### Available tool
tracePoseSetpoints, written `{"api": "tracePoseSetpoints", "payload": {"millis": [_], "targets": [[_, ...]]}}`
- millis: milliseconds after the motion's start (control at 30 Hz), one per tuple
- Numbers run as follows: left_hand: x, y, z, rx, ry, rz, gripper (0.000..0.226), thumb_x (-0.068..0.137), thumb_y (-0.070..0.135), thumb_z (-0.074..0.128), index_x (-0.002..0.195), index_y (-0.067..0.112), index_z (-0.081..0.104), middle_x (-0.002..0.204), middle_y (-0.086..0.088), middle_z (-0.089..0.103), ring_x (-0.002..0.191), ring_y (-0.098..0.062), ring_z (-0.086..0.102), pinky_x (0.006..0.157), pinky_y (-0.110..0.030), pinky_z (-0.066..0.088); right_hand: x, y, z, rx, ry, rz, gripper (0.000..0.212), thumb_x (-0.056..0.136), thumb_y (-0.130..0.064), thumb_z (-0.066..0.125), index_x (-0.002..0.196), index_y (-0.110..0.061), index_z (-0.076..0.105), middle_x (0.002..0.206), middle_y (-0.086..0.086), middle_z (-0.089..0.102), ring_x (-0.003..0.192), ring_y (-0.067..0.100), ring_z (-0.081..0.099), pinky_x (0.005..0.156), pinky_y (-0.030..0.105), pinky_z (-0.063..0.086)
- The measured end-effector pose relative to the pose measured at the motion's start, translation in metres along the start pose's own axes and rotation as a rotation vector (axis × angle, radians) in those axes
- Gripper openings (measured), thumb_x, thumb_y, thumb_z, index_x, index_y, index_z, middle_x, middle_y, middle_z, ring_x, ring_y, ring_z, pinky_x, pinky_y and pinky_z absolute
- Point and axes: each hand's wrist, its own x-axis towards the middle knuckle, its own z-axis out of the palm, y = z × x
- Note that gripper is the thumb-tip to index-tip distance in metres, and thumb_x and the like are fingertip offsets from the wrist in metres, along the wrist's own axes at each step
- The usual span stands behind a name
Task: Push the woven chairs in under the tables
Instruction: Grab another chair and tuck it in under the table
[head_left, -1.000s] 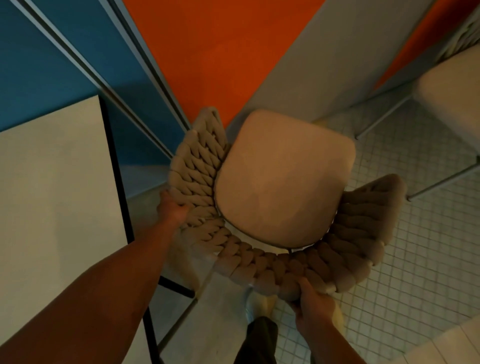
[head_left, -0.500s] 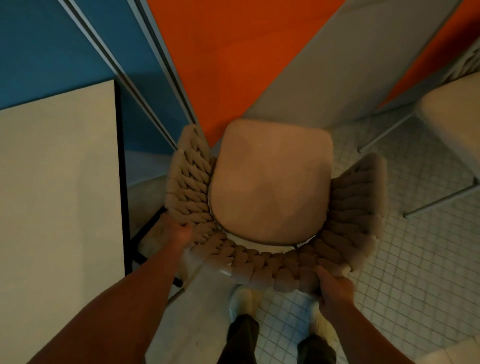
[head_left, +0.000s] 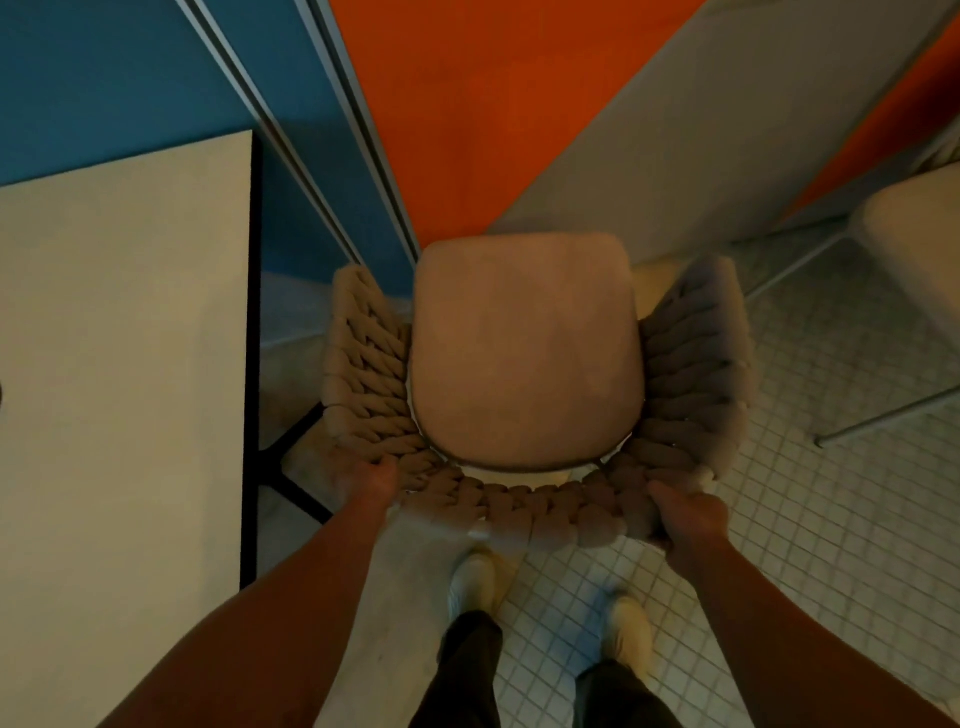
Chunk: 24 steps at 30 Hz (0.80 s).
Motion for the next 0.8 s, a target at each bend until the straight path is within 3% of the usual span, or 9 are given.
{"api": "tracePoseSetpoints", "payload": {"millis": [133,233,300,367,433,500,567,633,800], "targets": [[-0.032,0.005,-0.007,0.032,0.108,0.157,0.087,0.087,0.025,0.064,0.155,-0.007,0.019,0.152,-0.03,0.039,0.134,-0.045,0.045,0.105,-0.049,0.044,-0.019,0.001,0.004,-0.244,0.17,-0.231,0.048,0.08,-0.02,0.077,0.12,-0.002,0.058,0.118,0.021,0.064,0.101,0.038,0.063,0.088,0.047,0.054],[-0.045,-0.004,-0.014,0.333,0.203,0.586,0.07,0.091,0.019,0.063,0.151,0.0,0.033,0.153,-0.025,0.035,0.136,-0.041,0.039,0.109,-0.053,0.04,-0.046,0.019,0.007,-0.464,0.189,-0.608,0.07,0.086,-0.015,0.07,0.145,-0.005,0.034,0.148,0.018,0.04,0.136,0.033,0.041,0.103,0.04,0.043],[-0.038,-0.016,-0.014,0.557,0.151,0.913,0.049,0.092,0.032,0.051,0.13,0.003,0.059,0.136,-0.02,0.056,0.13,-0.039,0.051,0.107,-0.059,0.042,-0.051,0.038,0.011,-0.779,0.178,-0.871,0.066,0.087,-0.016,0.067,0.145,-0.002,0.04,0.157,0.019,0.03,0.149,0.032,0.019,0.116,0.044,0.026],[-0.03,-0.022,-0.012,0.735,0.081,1.101,0.049,0.089,0.046,0.044,0.106,0.012,0.075,0.115,-0.008,0.073,0.115,-0.029,0.066,0.106,-0.061,0.041,-0.047,0.05,0.018,-0.978,0.112,-1.141,0.034,0.086,-0.016,0.068,0.117,-0.002,0.065,0.137,0.02,0.054,0.141,0.039,0.036,0.119,0.048,0.022],[-0.028,-0.022,-0.009,0.874,-0.016,1.22,0.056,0.09,0.064,0.041,0.102,0.023,0.078,0.109,0.003,0.077,0.108,-0.02,0.07,0.108,-0.052,0.038,-0.05,0.047,0.027,-1.048,-0.024,-1.29,0.019,0.088,-0.027,0.06,0.085,-0.01,0.07,0.097,0.009,0.071,0.107,0.032,0.063,0.108,0.049,0.035],[-0.028,-0.016,-0.007,0.971,-0.155,1.254,0.079,0.086,0.086,0.021,0.124,0.037,0.07,0.126,0.009,0.071,0.121,-0.014,0.063,0.108,-0.043,0.03,-0.057,0.037,0.034,-1.178,-0.184,-1.328,0.035,0.09,-0.045,0.05,0.075,-0.018,0.068,0.074,-0.001,0.068,0.076,0.021,0.064,0.086,0.042,0.048],[-0.028,-0.01,-0.007,1.137,-0.271,1.149,0.111,0.064,0.101,-0.002,0.144,0.044,0.05,0.148,0.012,0.055,0.137,-0.012,0.048,0.11,-0.045,0.027,-0.056,0.027,0.041,-1.416,-0.33,-1.218,0.052,0.088,-0.068,0.039,0.087,-0.023,0.067,0.082,-0.003,0.067,0.08,0.019,0.062,0.074,0.034,0.049],[-0.032,-0.003,-0.005,1.23,-0.35,1.062,0.131,0.045,0.106,-0.007,0.151,0.044,0.038,0.156,0.012,0.044,0.143,-0.014,0.04,0.11,-0.051,0.027,-0.049,0.023,0.044,-1.562,-0.41,-1.166,0.071,0.078,-0.085,0.03,0.103,-0.028,0.064,0.097,-0.006,0.067,0.09,0.018,0.062,0.074,0.032,0.048],[-0.036,-0.007,0.0,1.196,-0.242,1.095,0.129,0.044,0.108,-0.003,0.147,0.044,0.042,0.151,0.014,0.05,0.137,-0.014,0.046,0.106,-0.047,0.032,-0.039,0.026,0.043,-1.456,-0.426,-1.402,0.074,0.07,-0.087,0.043,0.108,-0.028,0.067,0.095,-0.006,0.072,0.084,0.019,0.068,0.07,0.032,0.05]]}}
